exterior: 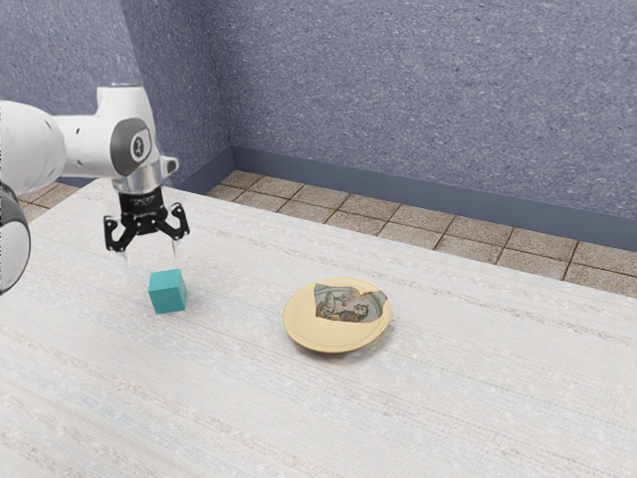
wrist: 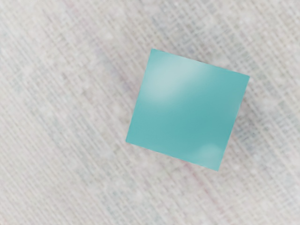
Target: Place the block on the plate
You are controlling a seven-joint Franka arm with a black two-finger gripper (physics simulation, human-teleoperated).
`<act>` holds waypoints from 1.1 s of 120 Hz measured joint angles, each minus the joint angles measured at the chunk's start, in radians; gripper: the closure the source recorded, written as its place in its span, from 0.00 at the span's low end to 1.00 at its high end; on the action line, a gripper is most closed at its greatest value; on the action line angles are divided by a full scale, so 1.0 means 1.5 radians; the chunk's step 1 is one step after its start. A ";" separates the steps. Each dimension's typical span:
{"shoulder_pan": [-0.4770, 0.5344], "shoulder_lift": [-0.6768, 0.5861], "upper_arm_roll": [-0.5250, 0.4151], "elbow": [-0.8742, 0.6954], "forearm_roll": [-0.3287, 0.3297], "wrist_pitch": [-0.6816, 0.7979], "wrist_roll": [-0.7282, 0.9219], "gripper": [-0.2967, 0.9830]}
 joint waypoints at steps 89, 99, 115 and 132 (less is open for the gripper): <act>0.033 0.097 -0.024 0.044 -0.042 0.036 0.089 0.23; 0.040 0.111 -0.024 0.045 -0.045 0.042 0.098 0.23; 0.046 0.124 -0.025 0.045 -0.050 0.048 0.111 0.23; 0.046 0.132 -0.030 0.049 -0.059 0.054 0.122 0.23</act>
